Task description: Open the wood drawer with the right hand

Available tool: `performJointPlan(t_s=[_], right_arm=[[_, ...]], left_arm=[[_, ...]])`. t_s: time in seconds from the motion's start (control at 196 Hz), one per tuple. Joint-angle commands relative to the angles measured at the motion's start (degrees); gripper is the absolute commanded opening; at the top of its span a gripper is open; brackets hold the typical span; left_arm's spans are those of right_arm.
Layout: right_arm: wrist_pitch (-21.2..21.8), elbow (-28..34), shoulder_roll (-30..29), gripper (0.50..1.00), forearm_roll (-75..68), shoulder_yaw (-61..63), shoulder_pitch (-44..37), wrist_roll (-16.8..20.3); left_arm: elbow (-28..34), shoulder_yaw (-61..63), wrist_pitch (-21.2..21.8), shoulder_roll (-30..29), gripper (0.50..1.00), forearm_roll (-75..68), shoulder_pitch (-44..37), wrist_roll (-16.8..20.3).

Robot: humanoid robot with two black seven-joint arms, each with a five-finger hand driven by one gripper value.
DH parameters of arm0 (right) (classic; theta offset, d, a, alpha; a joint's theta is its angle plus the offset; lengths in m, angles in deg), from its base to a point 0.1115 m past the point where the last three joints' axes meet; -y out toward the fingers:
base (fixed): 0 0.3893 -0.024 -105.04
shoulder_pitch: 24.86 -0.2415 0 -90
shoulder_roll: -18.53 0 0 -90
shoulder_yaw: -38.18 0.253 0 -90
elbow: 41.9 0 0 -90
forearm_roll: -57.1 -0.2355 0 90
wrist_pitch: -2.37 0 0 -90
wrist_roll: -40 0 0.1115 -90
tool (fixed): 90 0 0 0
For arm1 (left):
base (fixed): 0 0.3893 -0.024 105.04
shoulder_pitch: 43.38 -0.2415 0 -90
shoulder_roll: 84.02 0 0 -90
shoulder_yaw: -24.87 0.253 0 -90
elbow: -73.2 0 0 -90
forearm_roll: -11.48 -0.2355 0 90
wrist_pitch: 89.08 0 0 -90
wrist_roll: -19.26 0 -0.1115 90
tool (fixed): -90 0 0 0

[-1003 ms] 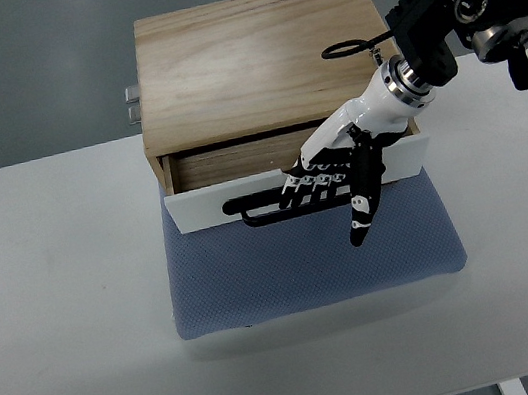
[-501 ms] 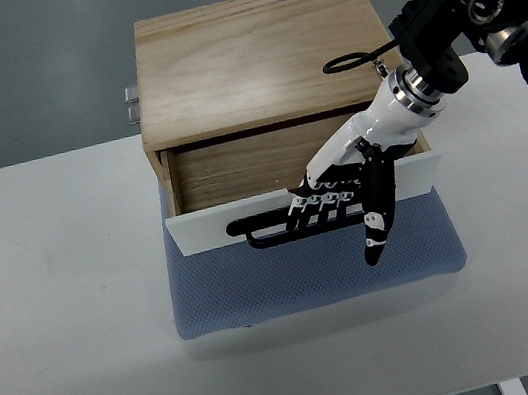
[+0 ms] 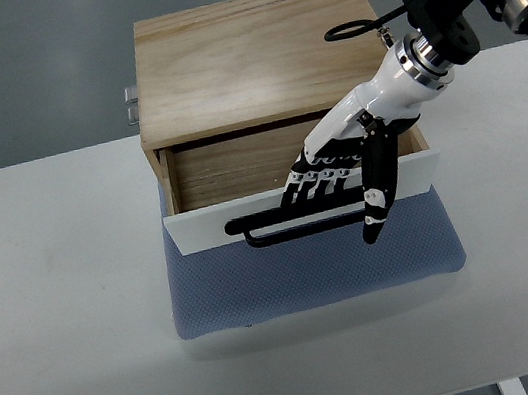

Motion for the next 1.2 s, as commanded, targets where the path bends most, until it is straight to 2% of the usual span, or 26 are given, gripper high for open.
performJointPlan(t_s=[0.0,0.24,0.414,0.491,0.624,0.875,0.957,1.008,1.013,1.023,1.197], right_arm=[[0.0,0.0,1.1,0.944,-0.4,0.4,-1.2,-0.1],[0.0,-0.8,6.2,0.944,-4.5,4.2,-3.2,-0.1],[0.0,-5.7,9.4,0.944,-9.8,7.8,-2.3,-0.8],[-2.7,-8.6,10.8,0.944,-12.4,10.4,0.1,-1.0],[-8.7,-13.8,13.3,0.942,-15.0,20.1,8.3,-1.6],[-24.5,-21.1,12.8,0.942,-14.7,43.9,29.2,-1.7],[-26.6,-24.7,11.8,0.942,-14.7,50.4,34.5,-1.7],[-26.6,-24.8,11.8,0.942,-14.7,50.4,34.6,-1.7],[-26.9,-26.8,10.1,0.942,-14.3,54.5,37.7,-1.7],[-27.0,-27.2,9.9,0.942,-14.3,55.4,38.4,-1.7],[-27.4,-34.2,6.4,0.944,-13.9,66.5,46.0,-2.1]], left_arm=[[0.0,0.0,0.0,0.0,1.0,0.0,0.0,0.0],[0.0,0.0,0.0,0.0,1.0,0.0,0.0,0.0],[0.0,0.0,0.0,0.0,1.0,0.0,0.0,0.0],[0.0,0.0,-0.1,0.0,1.0,0.0,0.0,0.0],[0.0,0.0,0.0,0.0,1.0,0.0,0.0,0.0],[0.0,0.0,0.0,0.0,1.0,0.0,0.0,0.0],[0.0,0.0,0.0,0.0,1.0,0.0,0.0,0.0],[0.0,0.0,0.0,0.0,1.0,0.0,0.0,0.0],[0.0,0.0,-0.1,0.0,1.0,0.0,0.0,0.0],[0.0,0.0,0.0,0.0,1.0,0.0,0.0,0.0],[0.0,0.0,0.0,0.0,1.0,0.0,0.0,0.0]])
